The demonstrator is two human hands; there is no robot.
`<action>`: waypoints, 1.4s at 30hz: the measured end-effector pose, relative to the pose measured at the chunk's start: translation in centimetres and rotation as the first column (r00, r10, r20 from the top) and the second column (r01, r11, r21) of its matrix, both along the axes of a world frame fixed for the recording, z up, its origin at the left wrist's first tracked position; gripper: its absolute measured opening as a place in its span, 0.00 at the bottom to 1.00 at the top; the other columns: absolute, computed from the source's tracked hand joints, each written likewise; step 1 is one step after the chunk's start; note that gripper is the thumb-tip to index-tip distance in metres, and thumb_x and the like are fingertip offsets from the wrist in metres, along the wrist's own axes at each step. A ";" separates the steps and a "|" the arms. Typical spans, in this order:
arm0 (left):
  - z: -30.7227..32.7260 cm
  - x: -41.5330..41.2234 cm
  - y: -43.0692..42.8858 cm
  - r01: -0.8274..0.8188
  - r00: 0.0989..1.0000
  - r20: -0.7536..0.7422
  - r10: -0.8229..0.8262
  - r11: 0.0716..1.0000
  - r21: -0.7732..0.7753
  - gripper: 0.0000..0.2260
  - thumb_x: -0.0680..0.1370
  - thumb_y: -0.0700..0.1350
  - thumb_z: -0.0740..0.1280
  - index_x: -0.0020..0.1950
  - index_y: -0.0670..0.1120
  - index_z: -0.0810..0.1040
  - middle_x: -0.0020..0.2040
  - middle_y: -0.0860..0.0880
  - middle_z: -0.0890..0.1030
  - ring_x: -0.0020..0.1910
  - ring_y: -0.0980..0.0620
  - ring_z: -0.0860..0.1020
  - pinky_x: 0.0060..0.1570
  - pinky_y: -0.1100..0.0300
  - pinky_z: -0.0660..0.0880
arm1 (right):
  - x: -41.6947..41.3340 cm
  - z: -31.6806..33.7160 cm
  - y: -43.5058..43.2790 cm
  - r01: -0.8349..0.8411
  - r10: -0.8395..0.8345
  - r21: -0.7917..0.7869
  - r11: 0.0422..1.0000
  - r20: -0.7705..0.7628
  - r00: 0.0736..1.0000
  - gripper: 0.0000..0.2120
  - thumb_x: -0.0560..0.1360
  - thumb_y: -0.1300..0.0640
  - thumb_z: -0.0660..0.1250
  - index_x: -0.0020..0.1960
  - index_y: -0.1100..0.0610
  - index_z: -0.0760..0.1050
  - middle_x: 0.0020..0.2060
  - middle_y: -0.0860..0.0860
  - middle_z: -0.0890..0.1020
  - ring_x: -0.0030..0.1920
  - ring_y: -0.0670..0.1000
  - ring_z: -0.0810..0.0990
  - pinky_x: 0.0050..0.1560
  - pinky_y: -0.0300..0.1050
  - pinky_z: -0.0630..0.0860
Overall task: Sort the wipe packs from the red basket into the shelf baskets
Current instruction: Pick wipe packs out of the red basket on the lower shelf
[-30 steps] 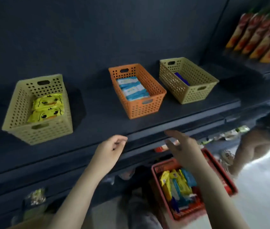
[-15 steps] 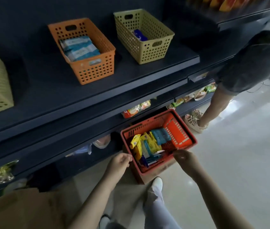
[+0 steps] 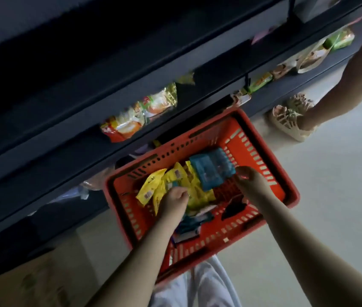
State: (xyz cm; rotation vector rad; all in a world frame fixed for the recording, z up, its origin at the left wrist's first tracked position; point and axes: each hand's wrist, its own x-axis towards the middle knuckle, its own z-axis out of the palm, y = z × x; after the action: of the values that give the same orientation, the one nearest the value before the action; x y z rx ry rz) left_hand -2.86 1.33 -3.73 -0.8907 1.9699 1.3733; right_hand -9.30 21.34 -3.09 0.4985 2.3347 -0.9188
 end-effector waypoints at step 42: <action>0.7 -3.6 -0.5 -0.433 0.901 0.135 0.412 0.854 0.288 0.46 0.50 0.77 0.71 0.64 0.60 0.73 0.63 0.53 0.77 0.63 0.48 0.74 0.65 0.42 0.69 | -3.8 -3.7 -2.1 0.557 -0.573 -0.422 0.715 0.103 0.813 0.21 0.72 0.65 0.71 0.61 0.53 0.70 0.50 0.53 0.82 0.45 0.55 0.83 0.44 0.54 0.82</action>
State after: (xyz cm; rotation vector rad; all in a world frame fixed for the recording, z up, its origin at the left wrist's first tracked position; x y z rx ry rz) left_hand -6.49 0.83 -3.00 -1.2451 1.4930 1.8110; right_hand -13.10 19.21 -6.74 1.0406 1.9171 -1.6985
